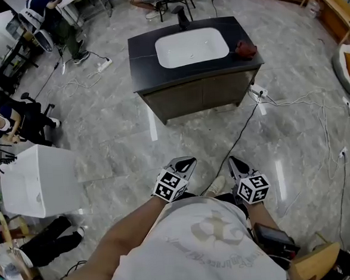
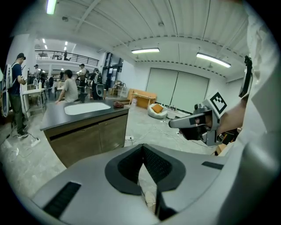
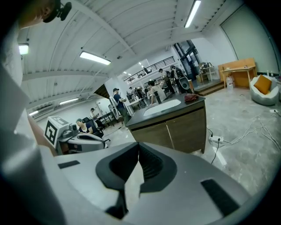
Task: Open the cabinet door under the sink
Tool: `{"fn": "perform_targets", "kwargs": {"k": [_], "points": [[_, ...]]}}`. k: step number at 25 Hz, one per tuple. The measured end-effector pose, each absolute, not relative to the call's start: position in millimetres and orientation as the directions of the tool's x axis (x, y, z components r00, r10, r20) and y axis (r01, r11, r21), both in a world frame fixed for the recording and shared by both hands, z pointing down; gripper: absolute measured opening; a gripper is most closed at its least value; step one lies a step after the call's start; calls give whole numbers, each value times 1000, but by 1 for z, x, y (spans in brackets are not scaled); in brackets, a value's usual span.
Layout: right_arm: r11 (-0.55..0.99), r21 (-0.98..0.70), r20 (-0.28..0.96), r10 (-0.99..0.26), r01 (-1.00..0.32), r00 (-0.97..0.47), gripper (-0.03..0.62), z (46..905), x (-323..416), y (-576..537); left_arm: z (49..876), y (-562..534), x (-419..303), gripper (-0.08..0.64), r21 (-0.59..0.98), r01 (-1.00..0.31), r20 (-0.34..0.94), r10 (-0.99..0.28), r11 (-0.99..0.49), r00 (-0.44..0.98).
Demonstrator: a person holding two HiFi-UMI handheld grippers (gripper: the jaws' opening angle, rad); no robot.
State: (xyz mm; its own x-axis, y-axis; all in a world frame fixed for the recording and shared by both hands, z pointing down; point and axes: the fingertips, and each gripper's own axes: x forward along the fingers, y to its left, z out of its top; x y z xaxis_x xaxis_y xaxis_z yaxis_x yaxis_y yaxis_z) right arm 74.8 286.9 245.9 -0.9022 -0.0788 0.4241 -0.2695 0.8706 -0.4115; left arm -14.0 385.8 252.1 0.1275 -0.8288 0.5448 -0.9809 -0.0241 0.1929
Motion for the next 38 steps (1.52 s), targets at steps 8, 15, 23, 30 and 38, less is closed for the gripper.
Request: {"fn": "perform_targets", "kwargs": {"k": [8,15,23,30,38], "points": [[868,-454,416,5,-204,-909,15,256,69,235,251,325,-3,9,140,-990,568,-819,4,77],[848,-478,434,5,-226,-901,15,272,66,216,262,307,-23,11,125,-992,599,-799,33,49],[796,-503,489,-60,-337,-870,15,301,48,192,269,285,-78,9,108,-994,606,-794,17,52],[793,-449,536,-129,-411,-834,15,305,14,172,278,278,-127,9,102,-994,606,-791,-25,82],[760,-433,517,-232,-486,-824,15,312,0,145,324,271,-173,9,74,-997,662,-746,-27,69]]}}
